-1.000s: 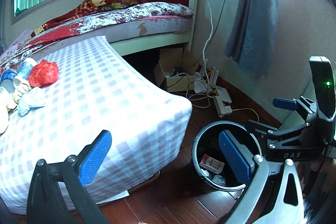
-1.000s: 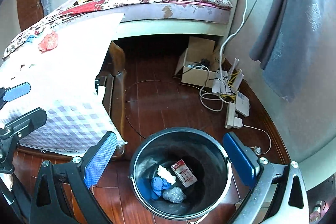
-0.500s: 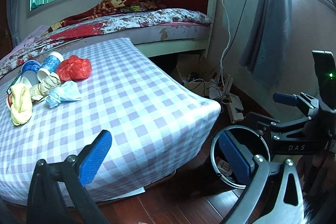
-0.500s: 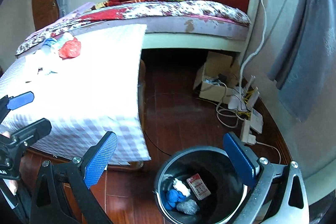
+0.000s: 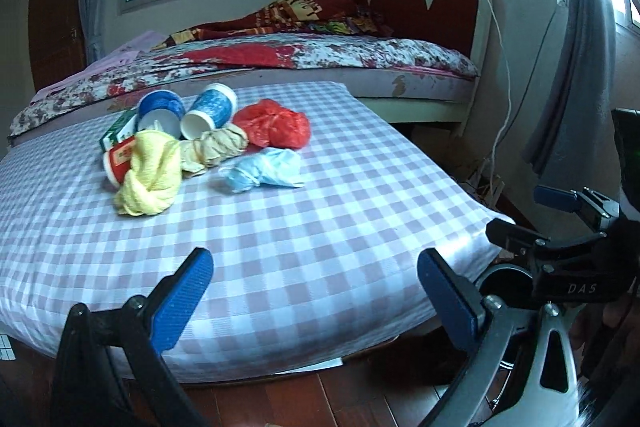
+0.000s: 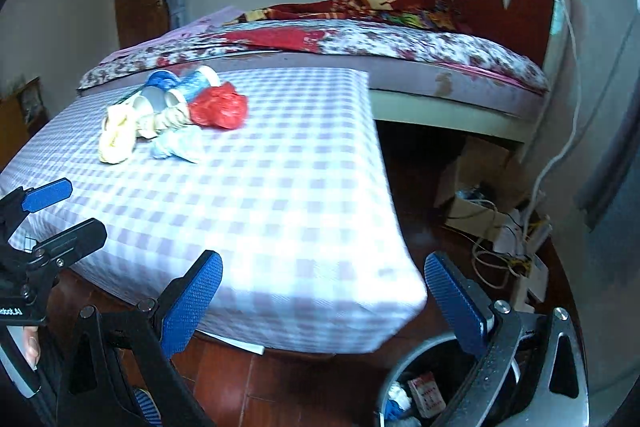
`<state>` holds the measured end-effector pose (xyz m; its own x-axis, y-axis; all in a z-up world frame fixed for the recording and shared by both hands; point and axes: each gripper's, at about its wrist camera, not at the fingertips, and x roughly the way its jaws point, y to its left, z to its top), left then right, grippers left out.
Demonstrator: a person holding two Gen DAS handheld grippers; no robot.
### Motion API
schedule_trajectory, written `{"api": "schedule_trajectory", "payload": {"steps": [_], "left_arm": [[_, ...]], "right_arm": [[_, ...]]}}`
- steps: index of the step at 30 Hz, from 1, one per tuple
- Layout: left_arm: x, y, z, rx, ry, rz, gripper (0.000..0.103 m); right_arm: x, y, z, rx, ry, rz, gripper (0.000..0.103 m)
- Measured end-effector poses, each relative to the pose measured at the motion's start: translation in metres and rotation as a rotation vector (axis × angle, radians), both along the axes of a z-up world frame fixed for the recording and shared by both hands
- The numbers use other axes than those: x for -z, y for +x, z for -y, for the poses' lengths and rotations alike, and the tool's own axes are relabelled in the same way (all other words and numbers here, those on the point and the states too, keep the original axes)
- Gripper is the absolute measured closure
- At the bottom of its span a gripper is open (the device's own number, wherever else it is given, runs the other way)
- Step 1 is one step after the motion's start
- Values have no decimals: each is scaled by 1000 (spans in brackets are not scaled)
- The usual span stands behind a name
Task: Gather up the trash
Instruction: 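Move both tools back over the items on the bed, then grasp the yellow cloth with the left tool while the right tool grasps the blue face mask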
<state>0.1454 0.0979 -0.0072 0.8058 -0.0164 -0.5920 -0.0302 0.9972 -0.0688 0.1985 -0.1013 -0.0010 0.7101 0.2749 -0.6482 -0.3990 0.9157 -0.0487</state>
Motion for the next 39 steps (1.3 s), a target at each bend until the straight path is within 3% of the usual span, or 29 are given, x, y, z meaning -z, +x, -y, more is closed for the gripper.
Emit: {"api": "schedule_trajectory", "payload": {"steps": [16,18,23,25,29,39], "left_arm": [[7,-15,-128,-229,-21,-10,2],[10,-10,-138,-235,-35,-21,5],[17,14,-149,-220,-29,-58,17],[17,22,-151,-212,-23,-63,18],[18,39,-153,-199,-21,-71,18],[26,78,-162,-180,-24,-107,18]], "right_arm": [[7,22,-130,-192,-10,36,1],[8,30,-141,-183,-38,21,1],[4,55,-159,-186,3,-24,1],[5,63,-166,-187,13,-36,1],[14,78,-179,-200,23,-91,16],[30,113,-198,-215,-7,-164,22]]}}
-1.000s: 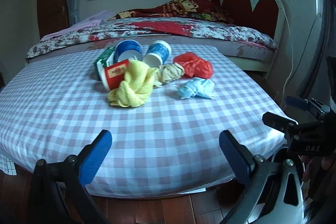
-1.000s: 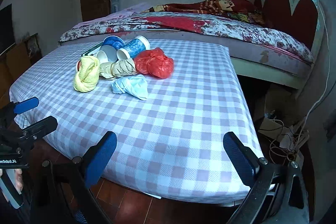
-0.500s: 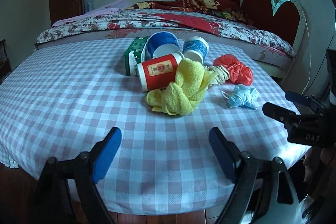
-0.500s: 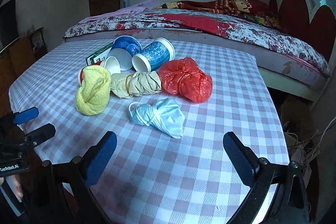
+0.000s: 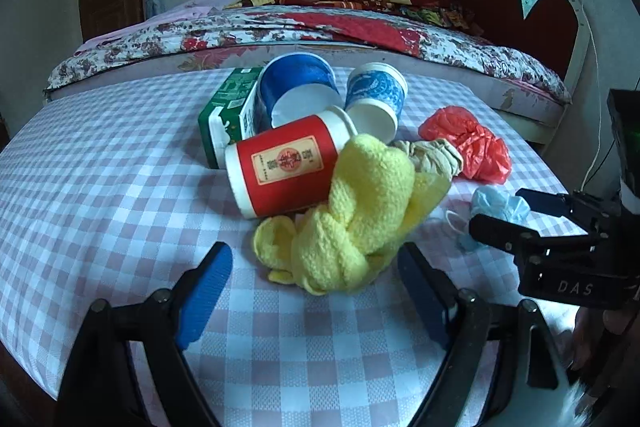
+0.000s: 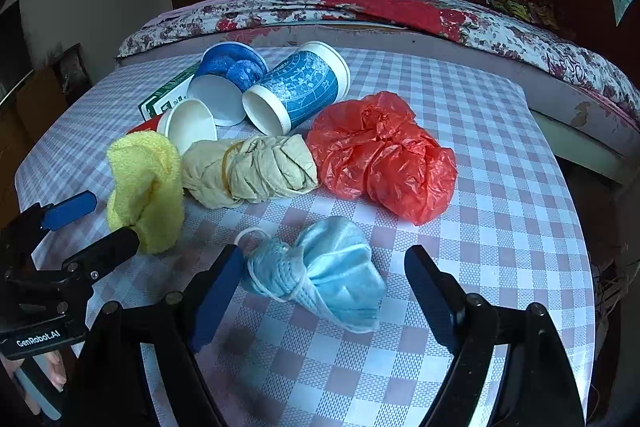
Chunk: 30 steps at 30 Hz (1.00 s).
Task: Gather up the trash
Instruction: 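Grasp the yellow cloth with the left tool while the right tool grasps the blue face mask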
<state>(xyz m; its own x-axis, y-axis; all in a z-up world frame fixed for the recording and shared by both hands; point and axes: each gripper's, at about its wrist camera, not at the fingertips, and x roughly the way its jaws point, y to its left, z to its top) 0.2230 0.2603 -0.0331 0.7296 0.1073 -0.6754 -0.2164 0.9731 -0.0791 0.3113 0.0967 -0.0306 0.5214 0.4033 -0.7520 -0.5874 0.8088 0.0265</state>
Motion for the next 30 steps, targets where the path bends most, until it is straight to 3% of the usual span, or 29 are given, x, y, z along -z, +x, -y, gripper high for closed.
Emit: {"api": "schedule_trajectory", "payload": {"steps": [7,9,12,13,15,30], "left_arm": [[5,15,1,30,-55,-23,26],[6,16,2,41,-69,-29,36],[7,17,5,62,-90,-31,54],[5,14,7,67,-83,-23,57],[1,10,10,79,-81,-10,63],[-19,-35,53,124,-48,37,64]], "right_arm": [[4,6,10,8,31,-40,38],[5,6,11,5,38,-52,41],[5,1,10,-16,38,-56,52],[4,0,10,-28,42,-58,61],[2,-5,10,-44,44,-51,65],[-28,-36,74,23,77,37,67]]}}
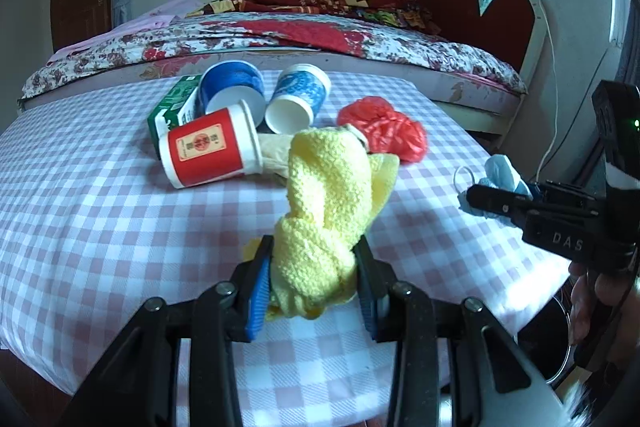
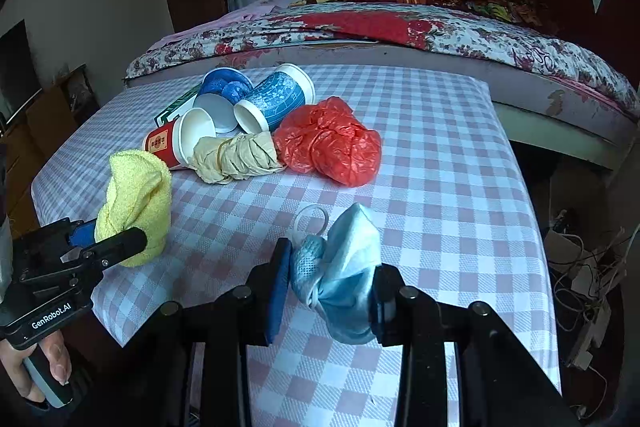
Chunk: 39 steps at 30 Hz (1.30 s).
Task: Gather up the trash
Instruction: 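Carry yellow cloth and face mask over the bin and open both tools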
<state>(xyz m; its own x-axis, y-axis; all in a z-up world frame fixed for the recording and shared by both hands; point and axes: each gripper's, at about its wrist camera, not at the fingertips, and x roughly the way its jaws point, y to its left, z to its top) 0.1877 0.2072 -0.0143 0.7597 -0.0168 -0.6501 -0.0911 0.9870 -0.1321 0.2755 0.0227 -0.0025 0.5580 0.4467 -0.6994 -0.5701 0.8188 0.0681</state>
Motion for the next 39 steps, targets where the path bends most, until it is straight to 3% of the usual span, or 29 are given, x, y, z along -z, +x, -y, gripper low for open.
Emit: {"api": "schedule_trajectory", "payload": {"steps": [18,39], "left_arm": [[-23,-28,72,97,10,72,64],[-20,-27,186,334,11,64,64]], "right_arm": [[-38,-50,73,53,12,129,69],[-30,-75,190,248,-17,110,69]]}}
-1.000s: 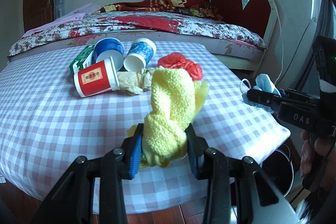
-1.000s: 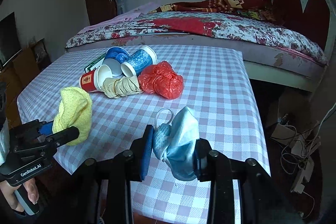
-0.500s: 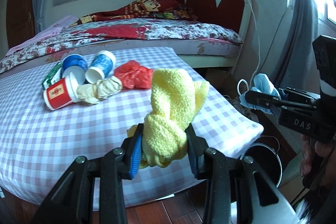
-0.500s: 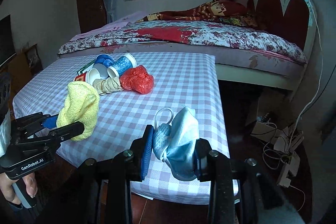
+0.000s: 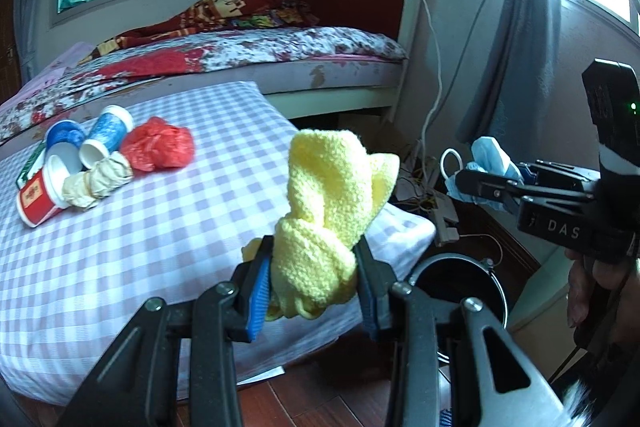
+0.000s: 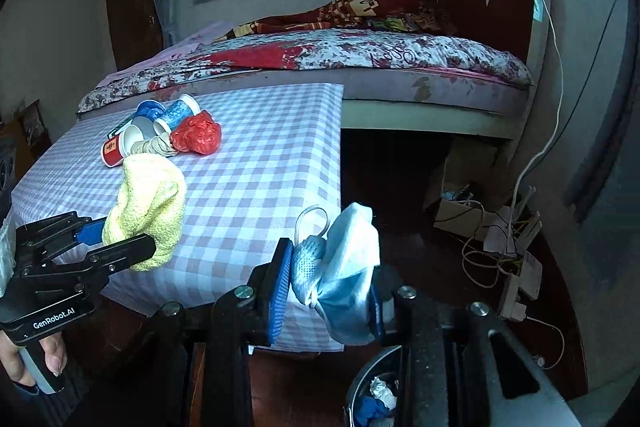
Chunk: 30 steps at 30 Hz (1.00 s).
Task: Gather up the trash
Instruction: 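Carry yellow cloth and face mask over the bin and open both tools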
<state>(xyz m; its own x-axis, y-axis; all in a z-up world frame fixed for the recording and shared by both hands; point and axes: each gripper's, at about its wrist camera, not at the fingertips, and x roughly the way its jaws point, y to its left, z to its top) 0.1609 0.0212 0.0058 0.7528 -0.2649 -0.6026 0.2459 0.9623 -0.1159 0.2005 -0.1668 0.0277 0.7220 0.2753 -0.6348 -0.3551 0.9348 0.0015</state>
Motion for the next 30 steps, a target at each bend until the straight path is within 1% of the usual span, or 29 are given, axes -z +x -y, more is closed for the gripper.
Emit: {"api": "schedule_trajectory", "payload": {"steps": [8,16,21,26,30], "left_arm": [[7,-7,54,123,5,-26,64],[20,-13,104,240,11,-74,64],[33,-11,129,306,21,-127,64],[52,-5,149,348,15,-192,64],[67,-2,167,382,34,-234,64]], "right_arm": [[16,-10,49,88,-6,-41,68],[41,-24,104,181,6,-107,68],[57,-33,130,219,12,-145,68],[77,-39,148,240,10,-197,68],[94,-42,161,245,2,-243,68]]}}
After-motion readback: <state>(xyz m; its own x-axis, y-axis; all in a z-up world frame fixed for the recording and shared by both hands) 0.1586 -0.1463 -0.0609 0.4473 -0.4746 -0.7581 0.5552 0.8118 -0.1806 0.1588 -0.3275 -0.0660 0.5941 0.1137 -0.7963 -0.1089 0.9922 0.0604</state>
